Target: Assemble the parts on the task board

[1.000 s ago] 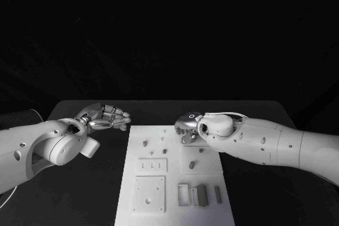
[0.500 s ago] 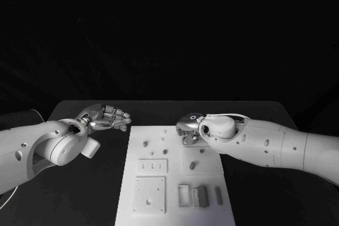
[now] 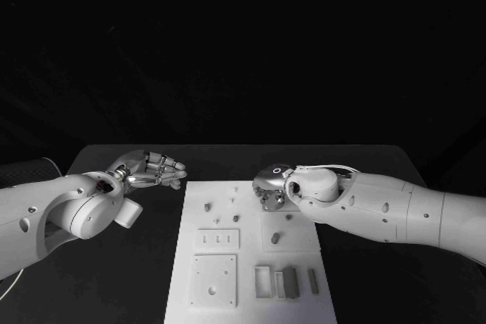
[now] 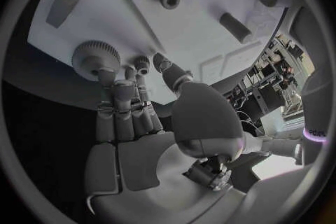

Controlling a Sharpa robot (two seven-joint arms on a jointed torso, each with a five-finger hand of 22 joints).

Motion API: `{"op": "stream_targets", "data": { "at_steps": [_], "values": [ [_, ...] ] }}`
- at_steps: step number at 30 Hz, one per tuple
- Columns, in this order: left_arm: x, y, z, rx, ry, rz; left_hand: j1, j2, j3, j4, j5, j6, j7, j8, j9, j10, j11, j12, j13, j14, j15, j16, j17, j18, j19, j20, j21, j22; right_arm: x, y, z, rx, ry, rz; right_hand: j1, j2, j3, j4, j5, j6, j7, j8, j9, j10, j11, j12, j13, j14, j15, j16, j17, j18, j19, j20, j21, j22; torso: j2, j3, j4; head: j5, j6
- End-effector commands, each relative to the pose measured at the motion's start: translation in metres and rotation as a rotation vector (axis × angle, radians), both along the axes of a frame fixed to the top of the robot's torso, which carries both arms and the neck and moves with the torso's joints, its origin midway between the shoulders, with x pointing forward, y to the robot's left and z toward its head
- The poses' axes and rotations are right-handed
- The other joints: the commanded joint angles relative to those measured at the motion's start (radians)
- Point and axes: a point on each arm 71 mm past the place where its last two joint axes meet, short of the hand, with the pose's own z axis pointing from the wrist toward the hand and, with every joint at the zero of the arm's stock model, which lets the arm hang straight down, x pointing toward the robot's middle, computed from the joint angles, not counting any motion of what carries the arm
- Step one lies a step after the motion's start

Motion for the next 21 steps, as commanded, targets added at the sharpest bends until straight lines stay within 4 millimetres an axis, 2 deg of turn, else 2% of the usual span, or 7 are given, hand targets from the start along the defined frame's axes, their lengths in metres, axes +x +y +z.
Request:
{"op": "stream_targets", "data": {
  "at_steps": [1,5,7,9,12,14,21],
  "values": [
    [0.0001,0.0001,0.0023,-0.001,-0.011,-0.001,0.001,-0.006,0.004,0.001,0.000,-0.004,-0.002,-0.003,0.001,-0.003,0.006,-0.005,0.000,0.004,0.000,-0.007,0.001,0.013,-0.001,-0.005,-0.006,0.001,-0.0057,-0.0024,-0.0166,-0.081,0.073,-0.007,0.004,0.006,0.007,-0.002,0.001,0.008,-0.002,0.004,0.002,0.025,0.015,0.003,0.004,0.000,-0.007,0.007,-0.002,0.048,0.003,-0.007,0.005,0.021,0.001,-0.0009,0.0020,0.000,-0.001],
    [0.0005,0.0007,0.0023,0.000,-0.011,0.002,0.002,-0.006,0.004,0.001,0.000,-0.004,-0.002,-0.003,0.001,-0.004,0.007,-0.006,0.000,0.004,0.000,-0.008,0.001,0.013,-0.001,-0.005,-0.006,0.001,-0.0059,-0.0030,-0.0165,-0.083,0.072,-0.009,0.011,0.007,0.009,-0.002,0.001,0.010,-0.004,0.005,0.004,0.027,0.014,0.003,0.009,0.000,-0.008,0.008,-0.004,0.048,0.002,-0.008,0.006,0.021,0.001,-0.0010,0.0023,0.000,0.003],
    [0.0004,0.0011,0.0020,-0.002,-0.007,0.002,0.002,-0.006,0.004,0.001,0.000,-0.004,-0.002,-0.003,0.001,-0.004,0.007,-0.006,0.000,0.004,0.000,-0.008,0.002,0.013,-0.001,-0.005,-0.006,0.001,-0.0057,-0.0036,-0.0168,-0.085,0.074,-0.010,0.013,0.007,0.009,-0.002,0.001,0.011,-0.004,0.005,0.004,0.027,0.014,0.003,0.011,0.001,-0.008,0.009,-0.004,0.048,0.002,-0.008,0.006,0.021,0.001,-0.0025,0.0042,0.003,0.000],
    [0.0003,0.0017,0.0018,-0.007,-0.002,0.007,0.001,-0.006,0.004,0.002,0.000,-0.004,-0.002,-0.003,0.001,-0.005,0.007,-0.007,0.000,0.004,0.000,-0.008,0.002,0.012,-0.001,-0.005,-0.006,0.001,-0.0054,-0.0042,-0.0168,-0.085,0.073,-0.011,0.016,0.007,0.010,-0.003,0.001,0.011,-0.004,0.005,0.004,0.028,0.013,0.002,0.012,0.001,-0.009,0.010,-0.005,0.048,0.003,-0.009,0.007,0.021,0.001,-0.0022,0.0032,0.008,-0.006],
    [0.0002,0.0020,0.0019,-0.007,-0.002,0.008,0.002,-0.006,0.005,0.001,0.000,-0.005,-0.002,-0.003,0.002,-0.005,0.008,-0.008,0.000,0.004,0.000,-0.009,0.003,0.012,0.000,-0.005,-0.007,0.001,-0.0048,-0.0055,-0.0169,-0.086,0.072,-0.015,0.019,0.008,0.011,-0.003,0.001,0.011,-0.004,0.005,0.005,0.028,0.013,0.002,0.014,0.001,-0.009,0.010,-0.006,0.048,0.003,-0.009,0.007,0.021,0.002,-0.0014,0.0020,0.004,-0.007],
    [0.0001,0.0019,0.0020,-0.007,-0.003,0.008,0.003,-0.005,0.006,0.001,0.000,-0.005,-0.002,-0.003,0.002,-0.006,0.008,-0.008,0.000,0.004,0.000,-0.009,0.003,0.012,0.000,-0.005,-0.007,0.001,-0.0043,-0.0061,-0.0167,-0.085,0.069,-0.018,0.022,0.010,0.012,-0.003,0.001,0.011,-0.004,0.005,0.005,0.028,0.013,0.001,0.016,0.001,-0.009,0.011,-0.006,0.048,0.002,-0.009,0.007,0.021,0.003,-0.0015,0.0031,0.000,-0.004],
    [-0.0001,0.0019,0.0019,-0.007,-0.002,0.007,0.004,-0.005,0.006,0.001,0.000,-0.005,-0.002,-0.004,0.002,-0.006,0.008,-0.009,0.000,0.004,0.000,-0.010,0.004,0.012,0.000,-0.006,-0.007,0.001,-0.0030,-0.0087,-0.0162,-0.085,0.055,-0.024,0.025,0.010,0.013,-0.003,0.001,0.010,-0.004,0.005,0.006,0.028,0.013,0.000,0.019,0.001,-0.009,0.011,-0.007,0.048,0.002,-0.009,0.008,0.021,0.003,-0.0018,0.0044,0.000,-0.007]
  ]
}}
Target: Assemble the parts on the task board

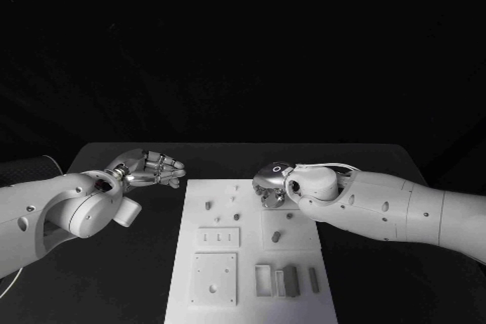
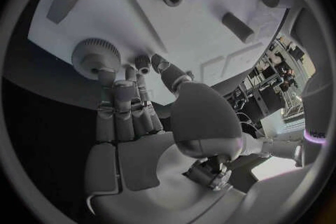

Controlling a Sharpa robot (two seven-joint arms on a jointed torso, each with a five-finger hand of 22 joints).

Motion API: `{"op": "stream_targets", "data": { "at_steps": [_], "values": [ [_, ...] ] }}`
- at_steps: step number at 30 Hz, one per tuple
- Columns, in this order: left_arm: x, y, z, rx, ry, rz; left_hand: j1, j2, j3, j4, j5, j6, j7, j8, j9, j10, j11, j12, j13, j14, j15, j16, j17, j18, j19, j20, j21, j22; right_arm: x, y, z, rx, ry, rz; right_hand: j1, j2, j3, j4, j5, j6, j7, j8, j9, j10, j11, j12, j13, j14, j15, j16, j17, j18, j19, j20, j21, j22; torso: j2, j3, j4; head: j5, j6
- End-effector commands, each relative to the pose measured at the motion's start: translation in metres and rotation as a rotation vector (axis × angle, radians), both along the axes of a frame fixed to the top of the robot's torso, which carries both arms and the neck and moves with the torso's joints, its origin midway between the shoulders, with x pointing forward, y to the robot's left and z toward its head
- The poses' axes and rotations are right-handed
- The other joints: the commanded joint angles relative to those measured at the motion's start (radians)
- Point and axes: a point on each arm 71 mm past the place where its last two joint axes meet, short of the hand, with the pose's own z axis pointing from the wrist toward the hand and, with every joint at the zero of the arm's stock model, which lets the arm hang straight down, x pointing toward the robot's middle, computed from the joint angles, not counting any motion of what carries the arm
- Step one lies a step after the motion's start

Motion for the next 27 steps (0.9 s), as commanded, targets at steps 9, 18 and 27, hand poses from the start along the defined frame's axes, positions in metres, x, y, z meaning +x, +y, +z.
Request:
{"op": "stream_targets", "data": {
  "at_steps": [9,18,27],
  "values": [
    [0.0001,0.0006,0.0019,-0.006,-0.003,0.003,0.004,-0.006,0.007,0.002,0.000,-0.005,-0.002,-0.004,0.001,-0.002,0.005,-0.005,0.000,0.004,0.000,-0.006,0.002,0.012,0.000,-0.006,-0.004,0.001,-0.0061,-0.0075,-0.0154,-0.050,0.053,-0.007,-0.032,-0.033,0.000,0.004,0.001,-0.015,0.005,-0.008,0.001,0.062,-0.003,0.021,0.056,-0.001,-0.022,0.008,-0.012,0.048,0.003,-0.004,0.007,0.019,0.001,0.0014,-0.0003,0.001,0.002],
    [0.0000,0.0005,0.0019,-0.007,-0.003,0.002,0.004,-0.006,0.007,0.002,0.000,-0.005,-0.002,-0.004,0.001,-0.002,0.005,-0.006,0.000,0.004,0.000,-0.007,0.003,0.012,0.000,-0.006,-0.005,0.001,-0.0060,-0.0114,-0.0150,-0.057,0.042,-0.012,-0.060,-0.053,0.021,0.005,0.000,-0.028,-0.010,-0.006,0.022,-0.002,-0.045,0.238,0.627,0.001,-0.059,0.030,-0.033,0.048,0.013,-0.013,0.020,0.020,0.001,0.0012,0.0000,-0.004,0.006],
    [-0.0001,0.0007,0.0019,-0.006,-0.003,0.002,0.004,-0.007,0.007,0.002,0.000,-0.005,-0.002,-0.004,0.001,-0.002,0.005,-0.006,0.000,0.004,0.000,-0.007,0.003,0.011,0.000,-0.006,-0.005,0.001,-0.0055,-0.0139,-0.0150,-0.060,0.038,-0.019,-0.056,-0.048,0.026,0.004,0.000,-0.019,-0.012,-0.006,0.026,-0.022,-0.049,0.279,0.749,-0.002,-0.063,0.042,-0.034,0.048,0.012,-0.016,0.028,0.021,0.001,0.0013,-0.0002,-0.006,0.006]
  ]
}}
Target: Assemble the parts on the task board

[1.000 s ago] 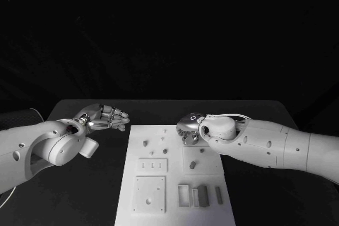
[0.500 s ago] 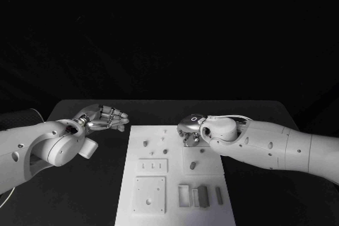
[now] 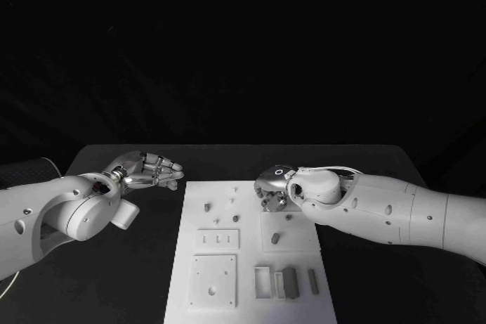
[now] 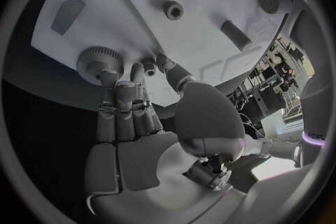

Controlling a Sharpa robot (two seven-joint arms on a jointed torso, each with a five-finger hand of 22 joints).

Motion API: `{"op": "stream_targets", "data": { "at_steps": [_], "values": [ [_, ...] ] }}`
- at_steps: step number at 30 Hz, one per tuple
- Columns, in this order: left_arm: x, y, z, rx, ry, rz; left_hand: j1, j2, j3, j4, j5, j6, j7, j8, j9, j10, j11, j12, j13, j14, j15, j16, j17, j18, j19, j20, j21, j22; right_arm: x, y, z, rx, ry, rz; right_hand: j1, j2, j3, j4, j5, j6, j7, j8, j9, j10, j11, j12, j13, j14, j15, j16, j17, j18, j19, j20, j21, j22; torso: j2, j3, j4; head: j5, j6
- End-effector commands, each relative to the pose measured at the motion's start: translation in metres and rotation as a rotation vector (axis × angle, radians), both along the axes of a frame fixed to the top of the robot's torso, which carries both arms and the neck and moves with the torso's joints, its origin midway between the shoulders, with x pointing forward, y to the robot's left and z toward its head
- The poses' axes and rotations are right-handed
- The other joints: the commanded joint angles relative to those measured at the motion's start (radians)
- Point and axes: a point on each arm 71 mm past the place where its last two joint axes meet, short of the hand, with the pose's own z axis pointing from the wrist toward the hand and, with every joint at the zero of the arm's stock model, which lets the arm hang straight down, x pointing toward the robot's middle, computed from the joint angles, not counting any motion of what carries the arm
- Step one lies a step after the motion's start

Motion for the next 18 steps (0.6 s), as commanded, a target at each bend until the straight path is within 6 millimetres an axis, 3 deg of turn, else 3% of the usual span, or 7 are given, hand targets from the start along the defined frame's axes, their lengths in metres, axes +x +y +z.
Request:
{"op": "stream_targets", "data": {
  "at_steps": [1,10,18],
  "values": [
    [0.0000,-0.0010,0.0019,-0.007,-0.004,-0.002,0.004,-0.006,0.004,-0.001,0.000,-0.005,-0.002,-0.004,0.001,-0.002,0.005,-0.006,0.001,0.004,0.000,-0.004,0.001,0.013,0.000,-0.006,-0.005,0.001,-0.0022,-0.0066,-0.0123,-0.058,0.039,-0.017,-0.003,0.005,0.009,0.000,0.000,0.009,0.002,-0.002,-0.001,-0.006,0.000,0.005,0.005,0.000,-0.004,0.005,-0.002,0.035,-0.001,-0.003,0.003,0.021,0.001,-0.0003,0.0004,-0.001,-0.001],
    [0.0000,0.0004,0.0018,-0.007,-0.004,0.001,0.004,-0.006,0.004,-0.001,0.000,-0.005,-0.002,-0.004,0.002,-0.001,0.005,-0.006,0.001,0.004,0.000,-0.004,0.002,0.013,0.000,-0.006,-0.005,0.001,-0.0059,-0.0056,-0.0113,-0.059,0.034,-0.002,-0.002,0.008,0.007,0.000,0.000,0.026,-0.003,0.002,0.005,0.012,-0.007,0.049,0.075,0.003,-0.010,0.023,0.003,0.035,0.000,-0.004,0.011,0.021,0.001,0.0002,0.0004,-0.001,-0.006],
    [0.0001,0.0005,0.0018,-0.007,-0.003,0.000,0.005,-0.006,0.005,-0.001,0.000,-0.004,-0.003,-0.003,0.002,-0.001,0.004,-0.006,0.001,0.004,0.000,-0.005,0.002,0.012,0.000,-0.006,-0.005,0.001,-0.0089,-0.0085,-0.0095,-0.050,0.020,0.008,0.003,0.021,0.002,-0.001,0.000,0.079,-0.024,0.012,0.029,-0.017,-0.029,0.300,0.288,-0.015,-0.029,0.132,0.057,0.035,-0.001,-0.011,0.047,0.022,0.000,0.0000,0.0001,-0.007,-0.004]
  ]
}}
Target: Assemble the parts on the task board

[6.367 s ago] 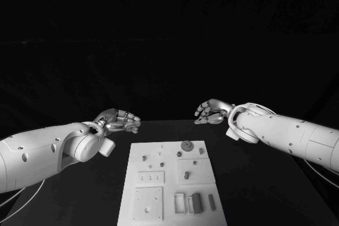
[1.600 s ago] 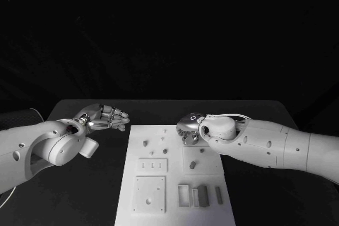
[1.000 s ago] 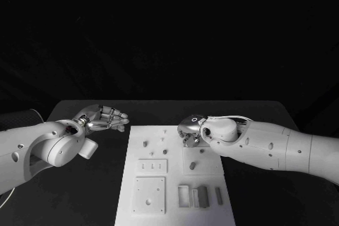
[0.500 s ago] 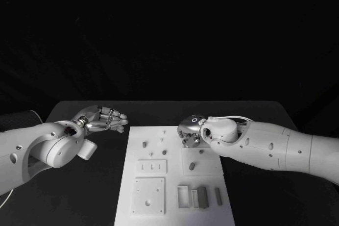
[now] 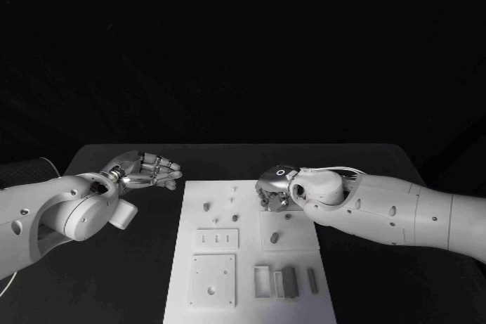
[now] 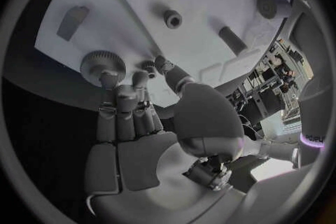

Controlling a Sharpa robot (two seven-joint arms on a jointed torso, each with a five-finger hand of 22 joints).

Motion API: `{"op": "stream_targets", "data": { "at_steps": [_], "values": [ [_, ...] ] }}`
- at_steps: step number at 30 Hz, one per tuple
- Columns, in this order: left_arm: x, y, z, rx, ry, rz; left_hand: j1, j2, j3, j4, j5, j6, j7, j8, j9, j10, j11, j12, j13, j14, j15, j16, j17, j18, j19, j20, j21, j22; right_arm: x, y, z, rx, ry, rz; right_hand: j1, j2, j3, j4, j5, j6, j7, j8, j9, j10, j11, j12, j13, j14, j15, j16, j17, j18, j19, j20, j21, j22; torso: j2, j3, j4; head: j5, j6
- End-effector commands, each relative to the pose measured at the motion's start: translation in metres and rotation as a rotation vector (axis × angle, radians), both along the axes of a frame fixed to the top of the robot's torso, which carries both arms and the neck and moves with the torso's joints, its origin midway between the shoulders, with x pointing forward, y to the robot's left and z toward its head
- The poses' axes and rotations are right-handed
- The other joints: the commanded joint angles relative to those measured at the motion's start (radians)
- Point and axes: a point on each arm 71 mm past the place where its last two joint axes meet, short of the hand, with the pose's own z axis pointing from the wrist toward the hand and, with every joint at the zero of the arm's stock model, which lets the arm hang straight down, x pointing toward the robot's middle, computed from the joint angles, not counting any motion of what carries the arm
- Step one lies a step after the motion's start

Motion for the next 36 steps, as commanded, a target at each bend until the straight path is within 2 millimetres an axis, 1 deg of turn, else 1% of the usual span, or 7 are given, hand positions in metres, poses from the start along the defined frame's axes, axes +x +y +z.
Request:
{"op": "stream_targets", "data": {
  "at_steps": [1,6,11,15,27,31,36],
  "values": [
    [0.0001,-0.0009,0.0018,-0.007,-0.004,-0.003,0.005,-0.006,0.005,-0.001,0.000,-0.004,-0.003,-0.003,0.001,-0.001,0.004,-0.006,0.001,0.004,0.000,-0.005,0.002,0.013,0.000,-0.006,-0.005,0.001,-0.0045,-0.0029,-0.0093,-0.042,0.026,0.007,0.005,0.016,-0.003,0.000,0.000,0.027,-0.001,0.008,0.008,-0.016,-0.005,0.066,0.041,-0.013,-0.010,0.020,0.013,0.029,-0.005,-0.009,0.009,0.022,0.000,-0.0002,-0.0002,-0.003,-0.001],
    [0.0001,-0.0005,0.0018,-0.007,-0.004,-0.002,0.005,-0.006,0.005,-0.001,0.000,-0.004,-0.003,-0.003,0.001,0.000,0.004,-0.006,0.002,0.005,0.000,-0.005,0.002,0.013,0.000,-0.006,-0.006,0.001,-0.0055,-0.0011,-0.0090,-0.038,0.026,0.018,0.013,0.030,0.003,-0.001,0.001,0.053,-0.010,0.014,0.020,-0.026,-0.013,0.156,0.081,-0.021,-0.016,0.039,0.025,0.029,-0.011,-0.009,0.019,0.022,0.000,-0.0004,0.0000,-0.003,-0.002],
    [0.0002,-0.0006,0.0018,-0.007,-0.003,-0.003,0.005,-0.005,0.005,-0.001,0.000,-0.003,-0.004,-0.003,0.002,0.000,0.004,-0.006,0.002,0.005,0.000,-0.005,0.002,0.012,0.000,-0.006,-0.006,0.001,-0.0052,0.0002,-0.0088,-0.032,0.025,0.018,0.021,0.055,0.023,-0.001,0.002,0.062,-0.013,0.013,0.025,-0.035,-0.016,0.198,0.090,-0.024,-0.019,0.048,0.030,0.029,-0.013,-0.010,0.026,0.022,0.000,-0.0004,0.0010,-0.003,-0.001],
    [0.0002,-0.0007,0.0018,-0.007,-0.003,-0.003,0.005,-0.005,0.005,-0.001,0.000,-0.003,-0.004,-0.003,0.002,0.000,0.004,-0.006,0.002,0.005,0.000,-0.006,0.003,0.012,0.000,-0.006,-0.006,0.001,-0.0048,0.0012,-0.0084,-0.027,0.020,0.017,0.009,0.041,0.101,0.007,0.002,0.066,-0.011,0.004,0.026,-0.046,-0.014,0.224,0.077,-0.025,-0.017,0.053,0.031,0.029,-0.010,-0.006,0.033,0.021,0.000,-0.0006,0.0008,-0.004,-0.001],
    [0.0004,-0.0009,0.0016,-0.007,-0.002,-0.004,0.005,-0.005,0.005,-0.001,0.000,-0.003,-0.004,-0.002,0.002,0.001,0.004,-0.007,0.002,0.005,0.000,-0.006,0.003,0.012,0.000,-0.007,-0.006,0.001,-0.0042,0.0038,-0.0083,-0.017,0.022,0.007,-0.024,0.025,0.125,0.016,0.001,0.062,-0.010,-0.003,0.028,-0.051,-0.012,0.243,0.063,-0.023,-0.016,0.059,0.032,0.029,-0.008,-0.008,0.043,0.021,0.000,-0.0009,0.0021,-0.004,0.000],
    [0.0005,-0.0011,0.0016,-0.007,-0.002,-0.004,0.005,-0.005,0.005,-0.001,0.000,-0.003,-0.004,-0.003,0.002,0.001,0.004,-0.007,0.002,0.005,0.000,-0.007,0.004,0.012,0.000,-0.007,-0.006,0.001,-0.0039,0.0039,-0.0079,-0.009,0.015,0.004,-0.027,0.029,0.132,0.019,0.001,0.065,-0.010,-0.003,0.029,-0.050,-0.012,0.250,0.060,-0.023,-0.016,0.061,0.033,0.029,-0.007,-0.009,0.045,0.021,0.000,-0.0011,0.0020,-0.003,0.000],
    [0.0005,-0.0009,0.0016,-0.007,-0.002,-0.004,0.005,-0.005,0.005,-0.001,0.000,-0.003,-0.004,-0.002,0.002,0.001,0.004,-0.007,0.002,0.005,0.000,-0.007,0.004,0.012,0.000,-0.007,-0.006,0.001,-0.0041,0.0045,-0.0060,0.020,-0.004,-0.006,-0.026,0.048,0.146,0.016,0.001,0.079,-0.015,0.003,0.035,-0.047,-0.017,0.267,0.056,-0.021,-0.019,0.067,0.035,0.029,-0.005,-0.011,0.051,0.022,0.000,-0.0007,0.0018,-0.003,0.003]
  ]
}}
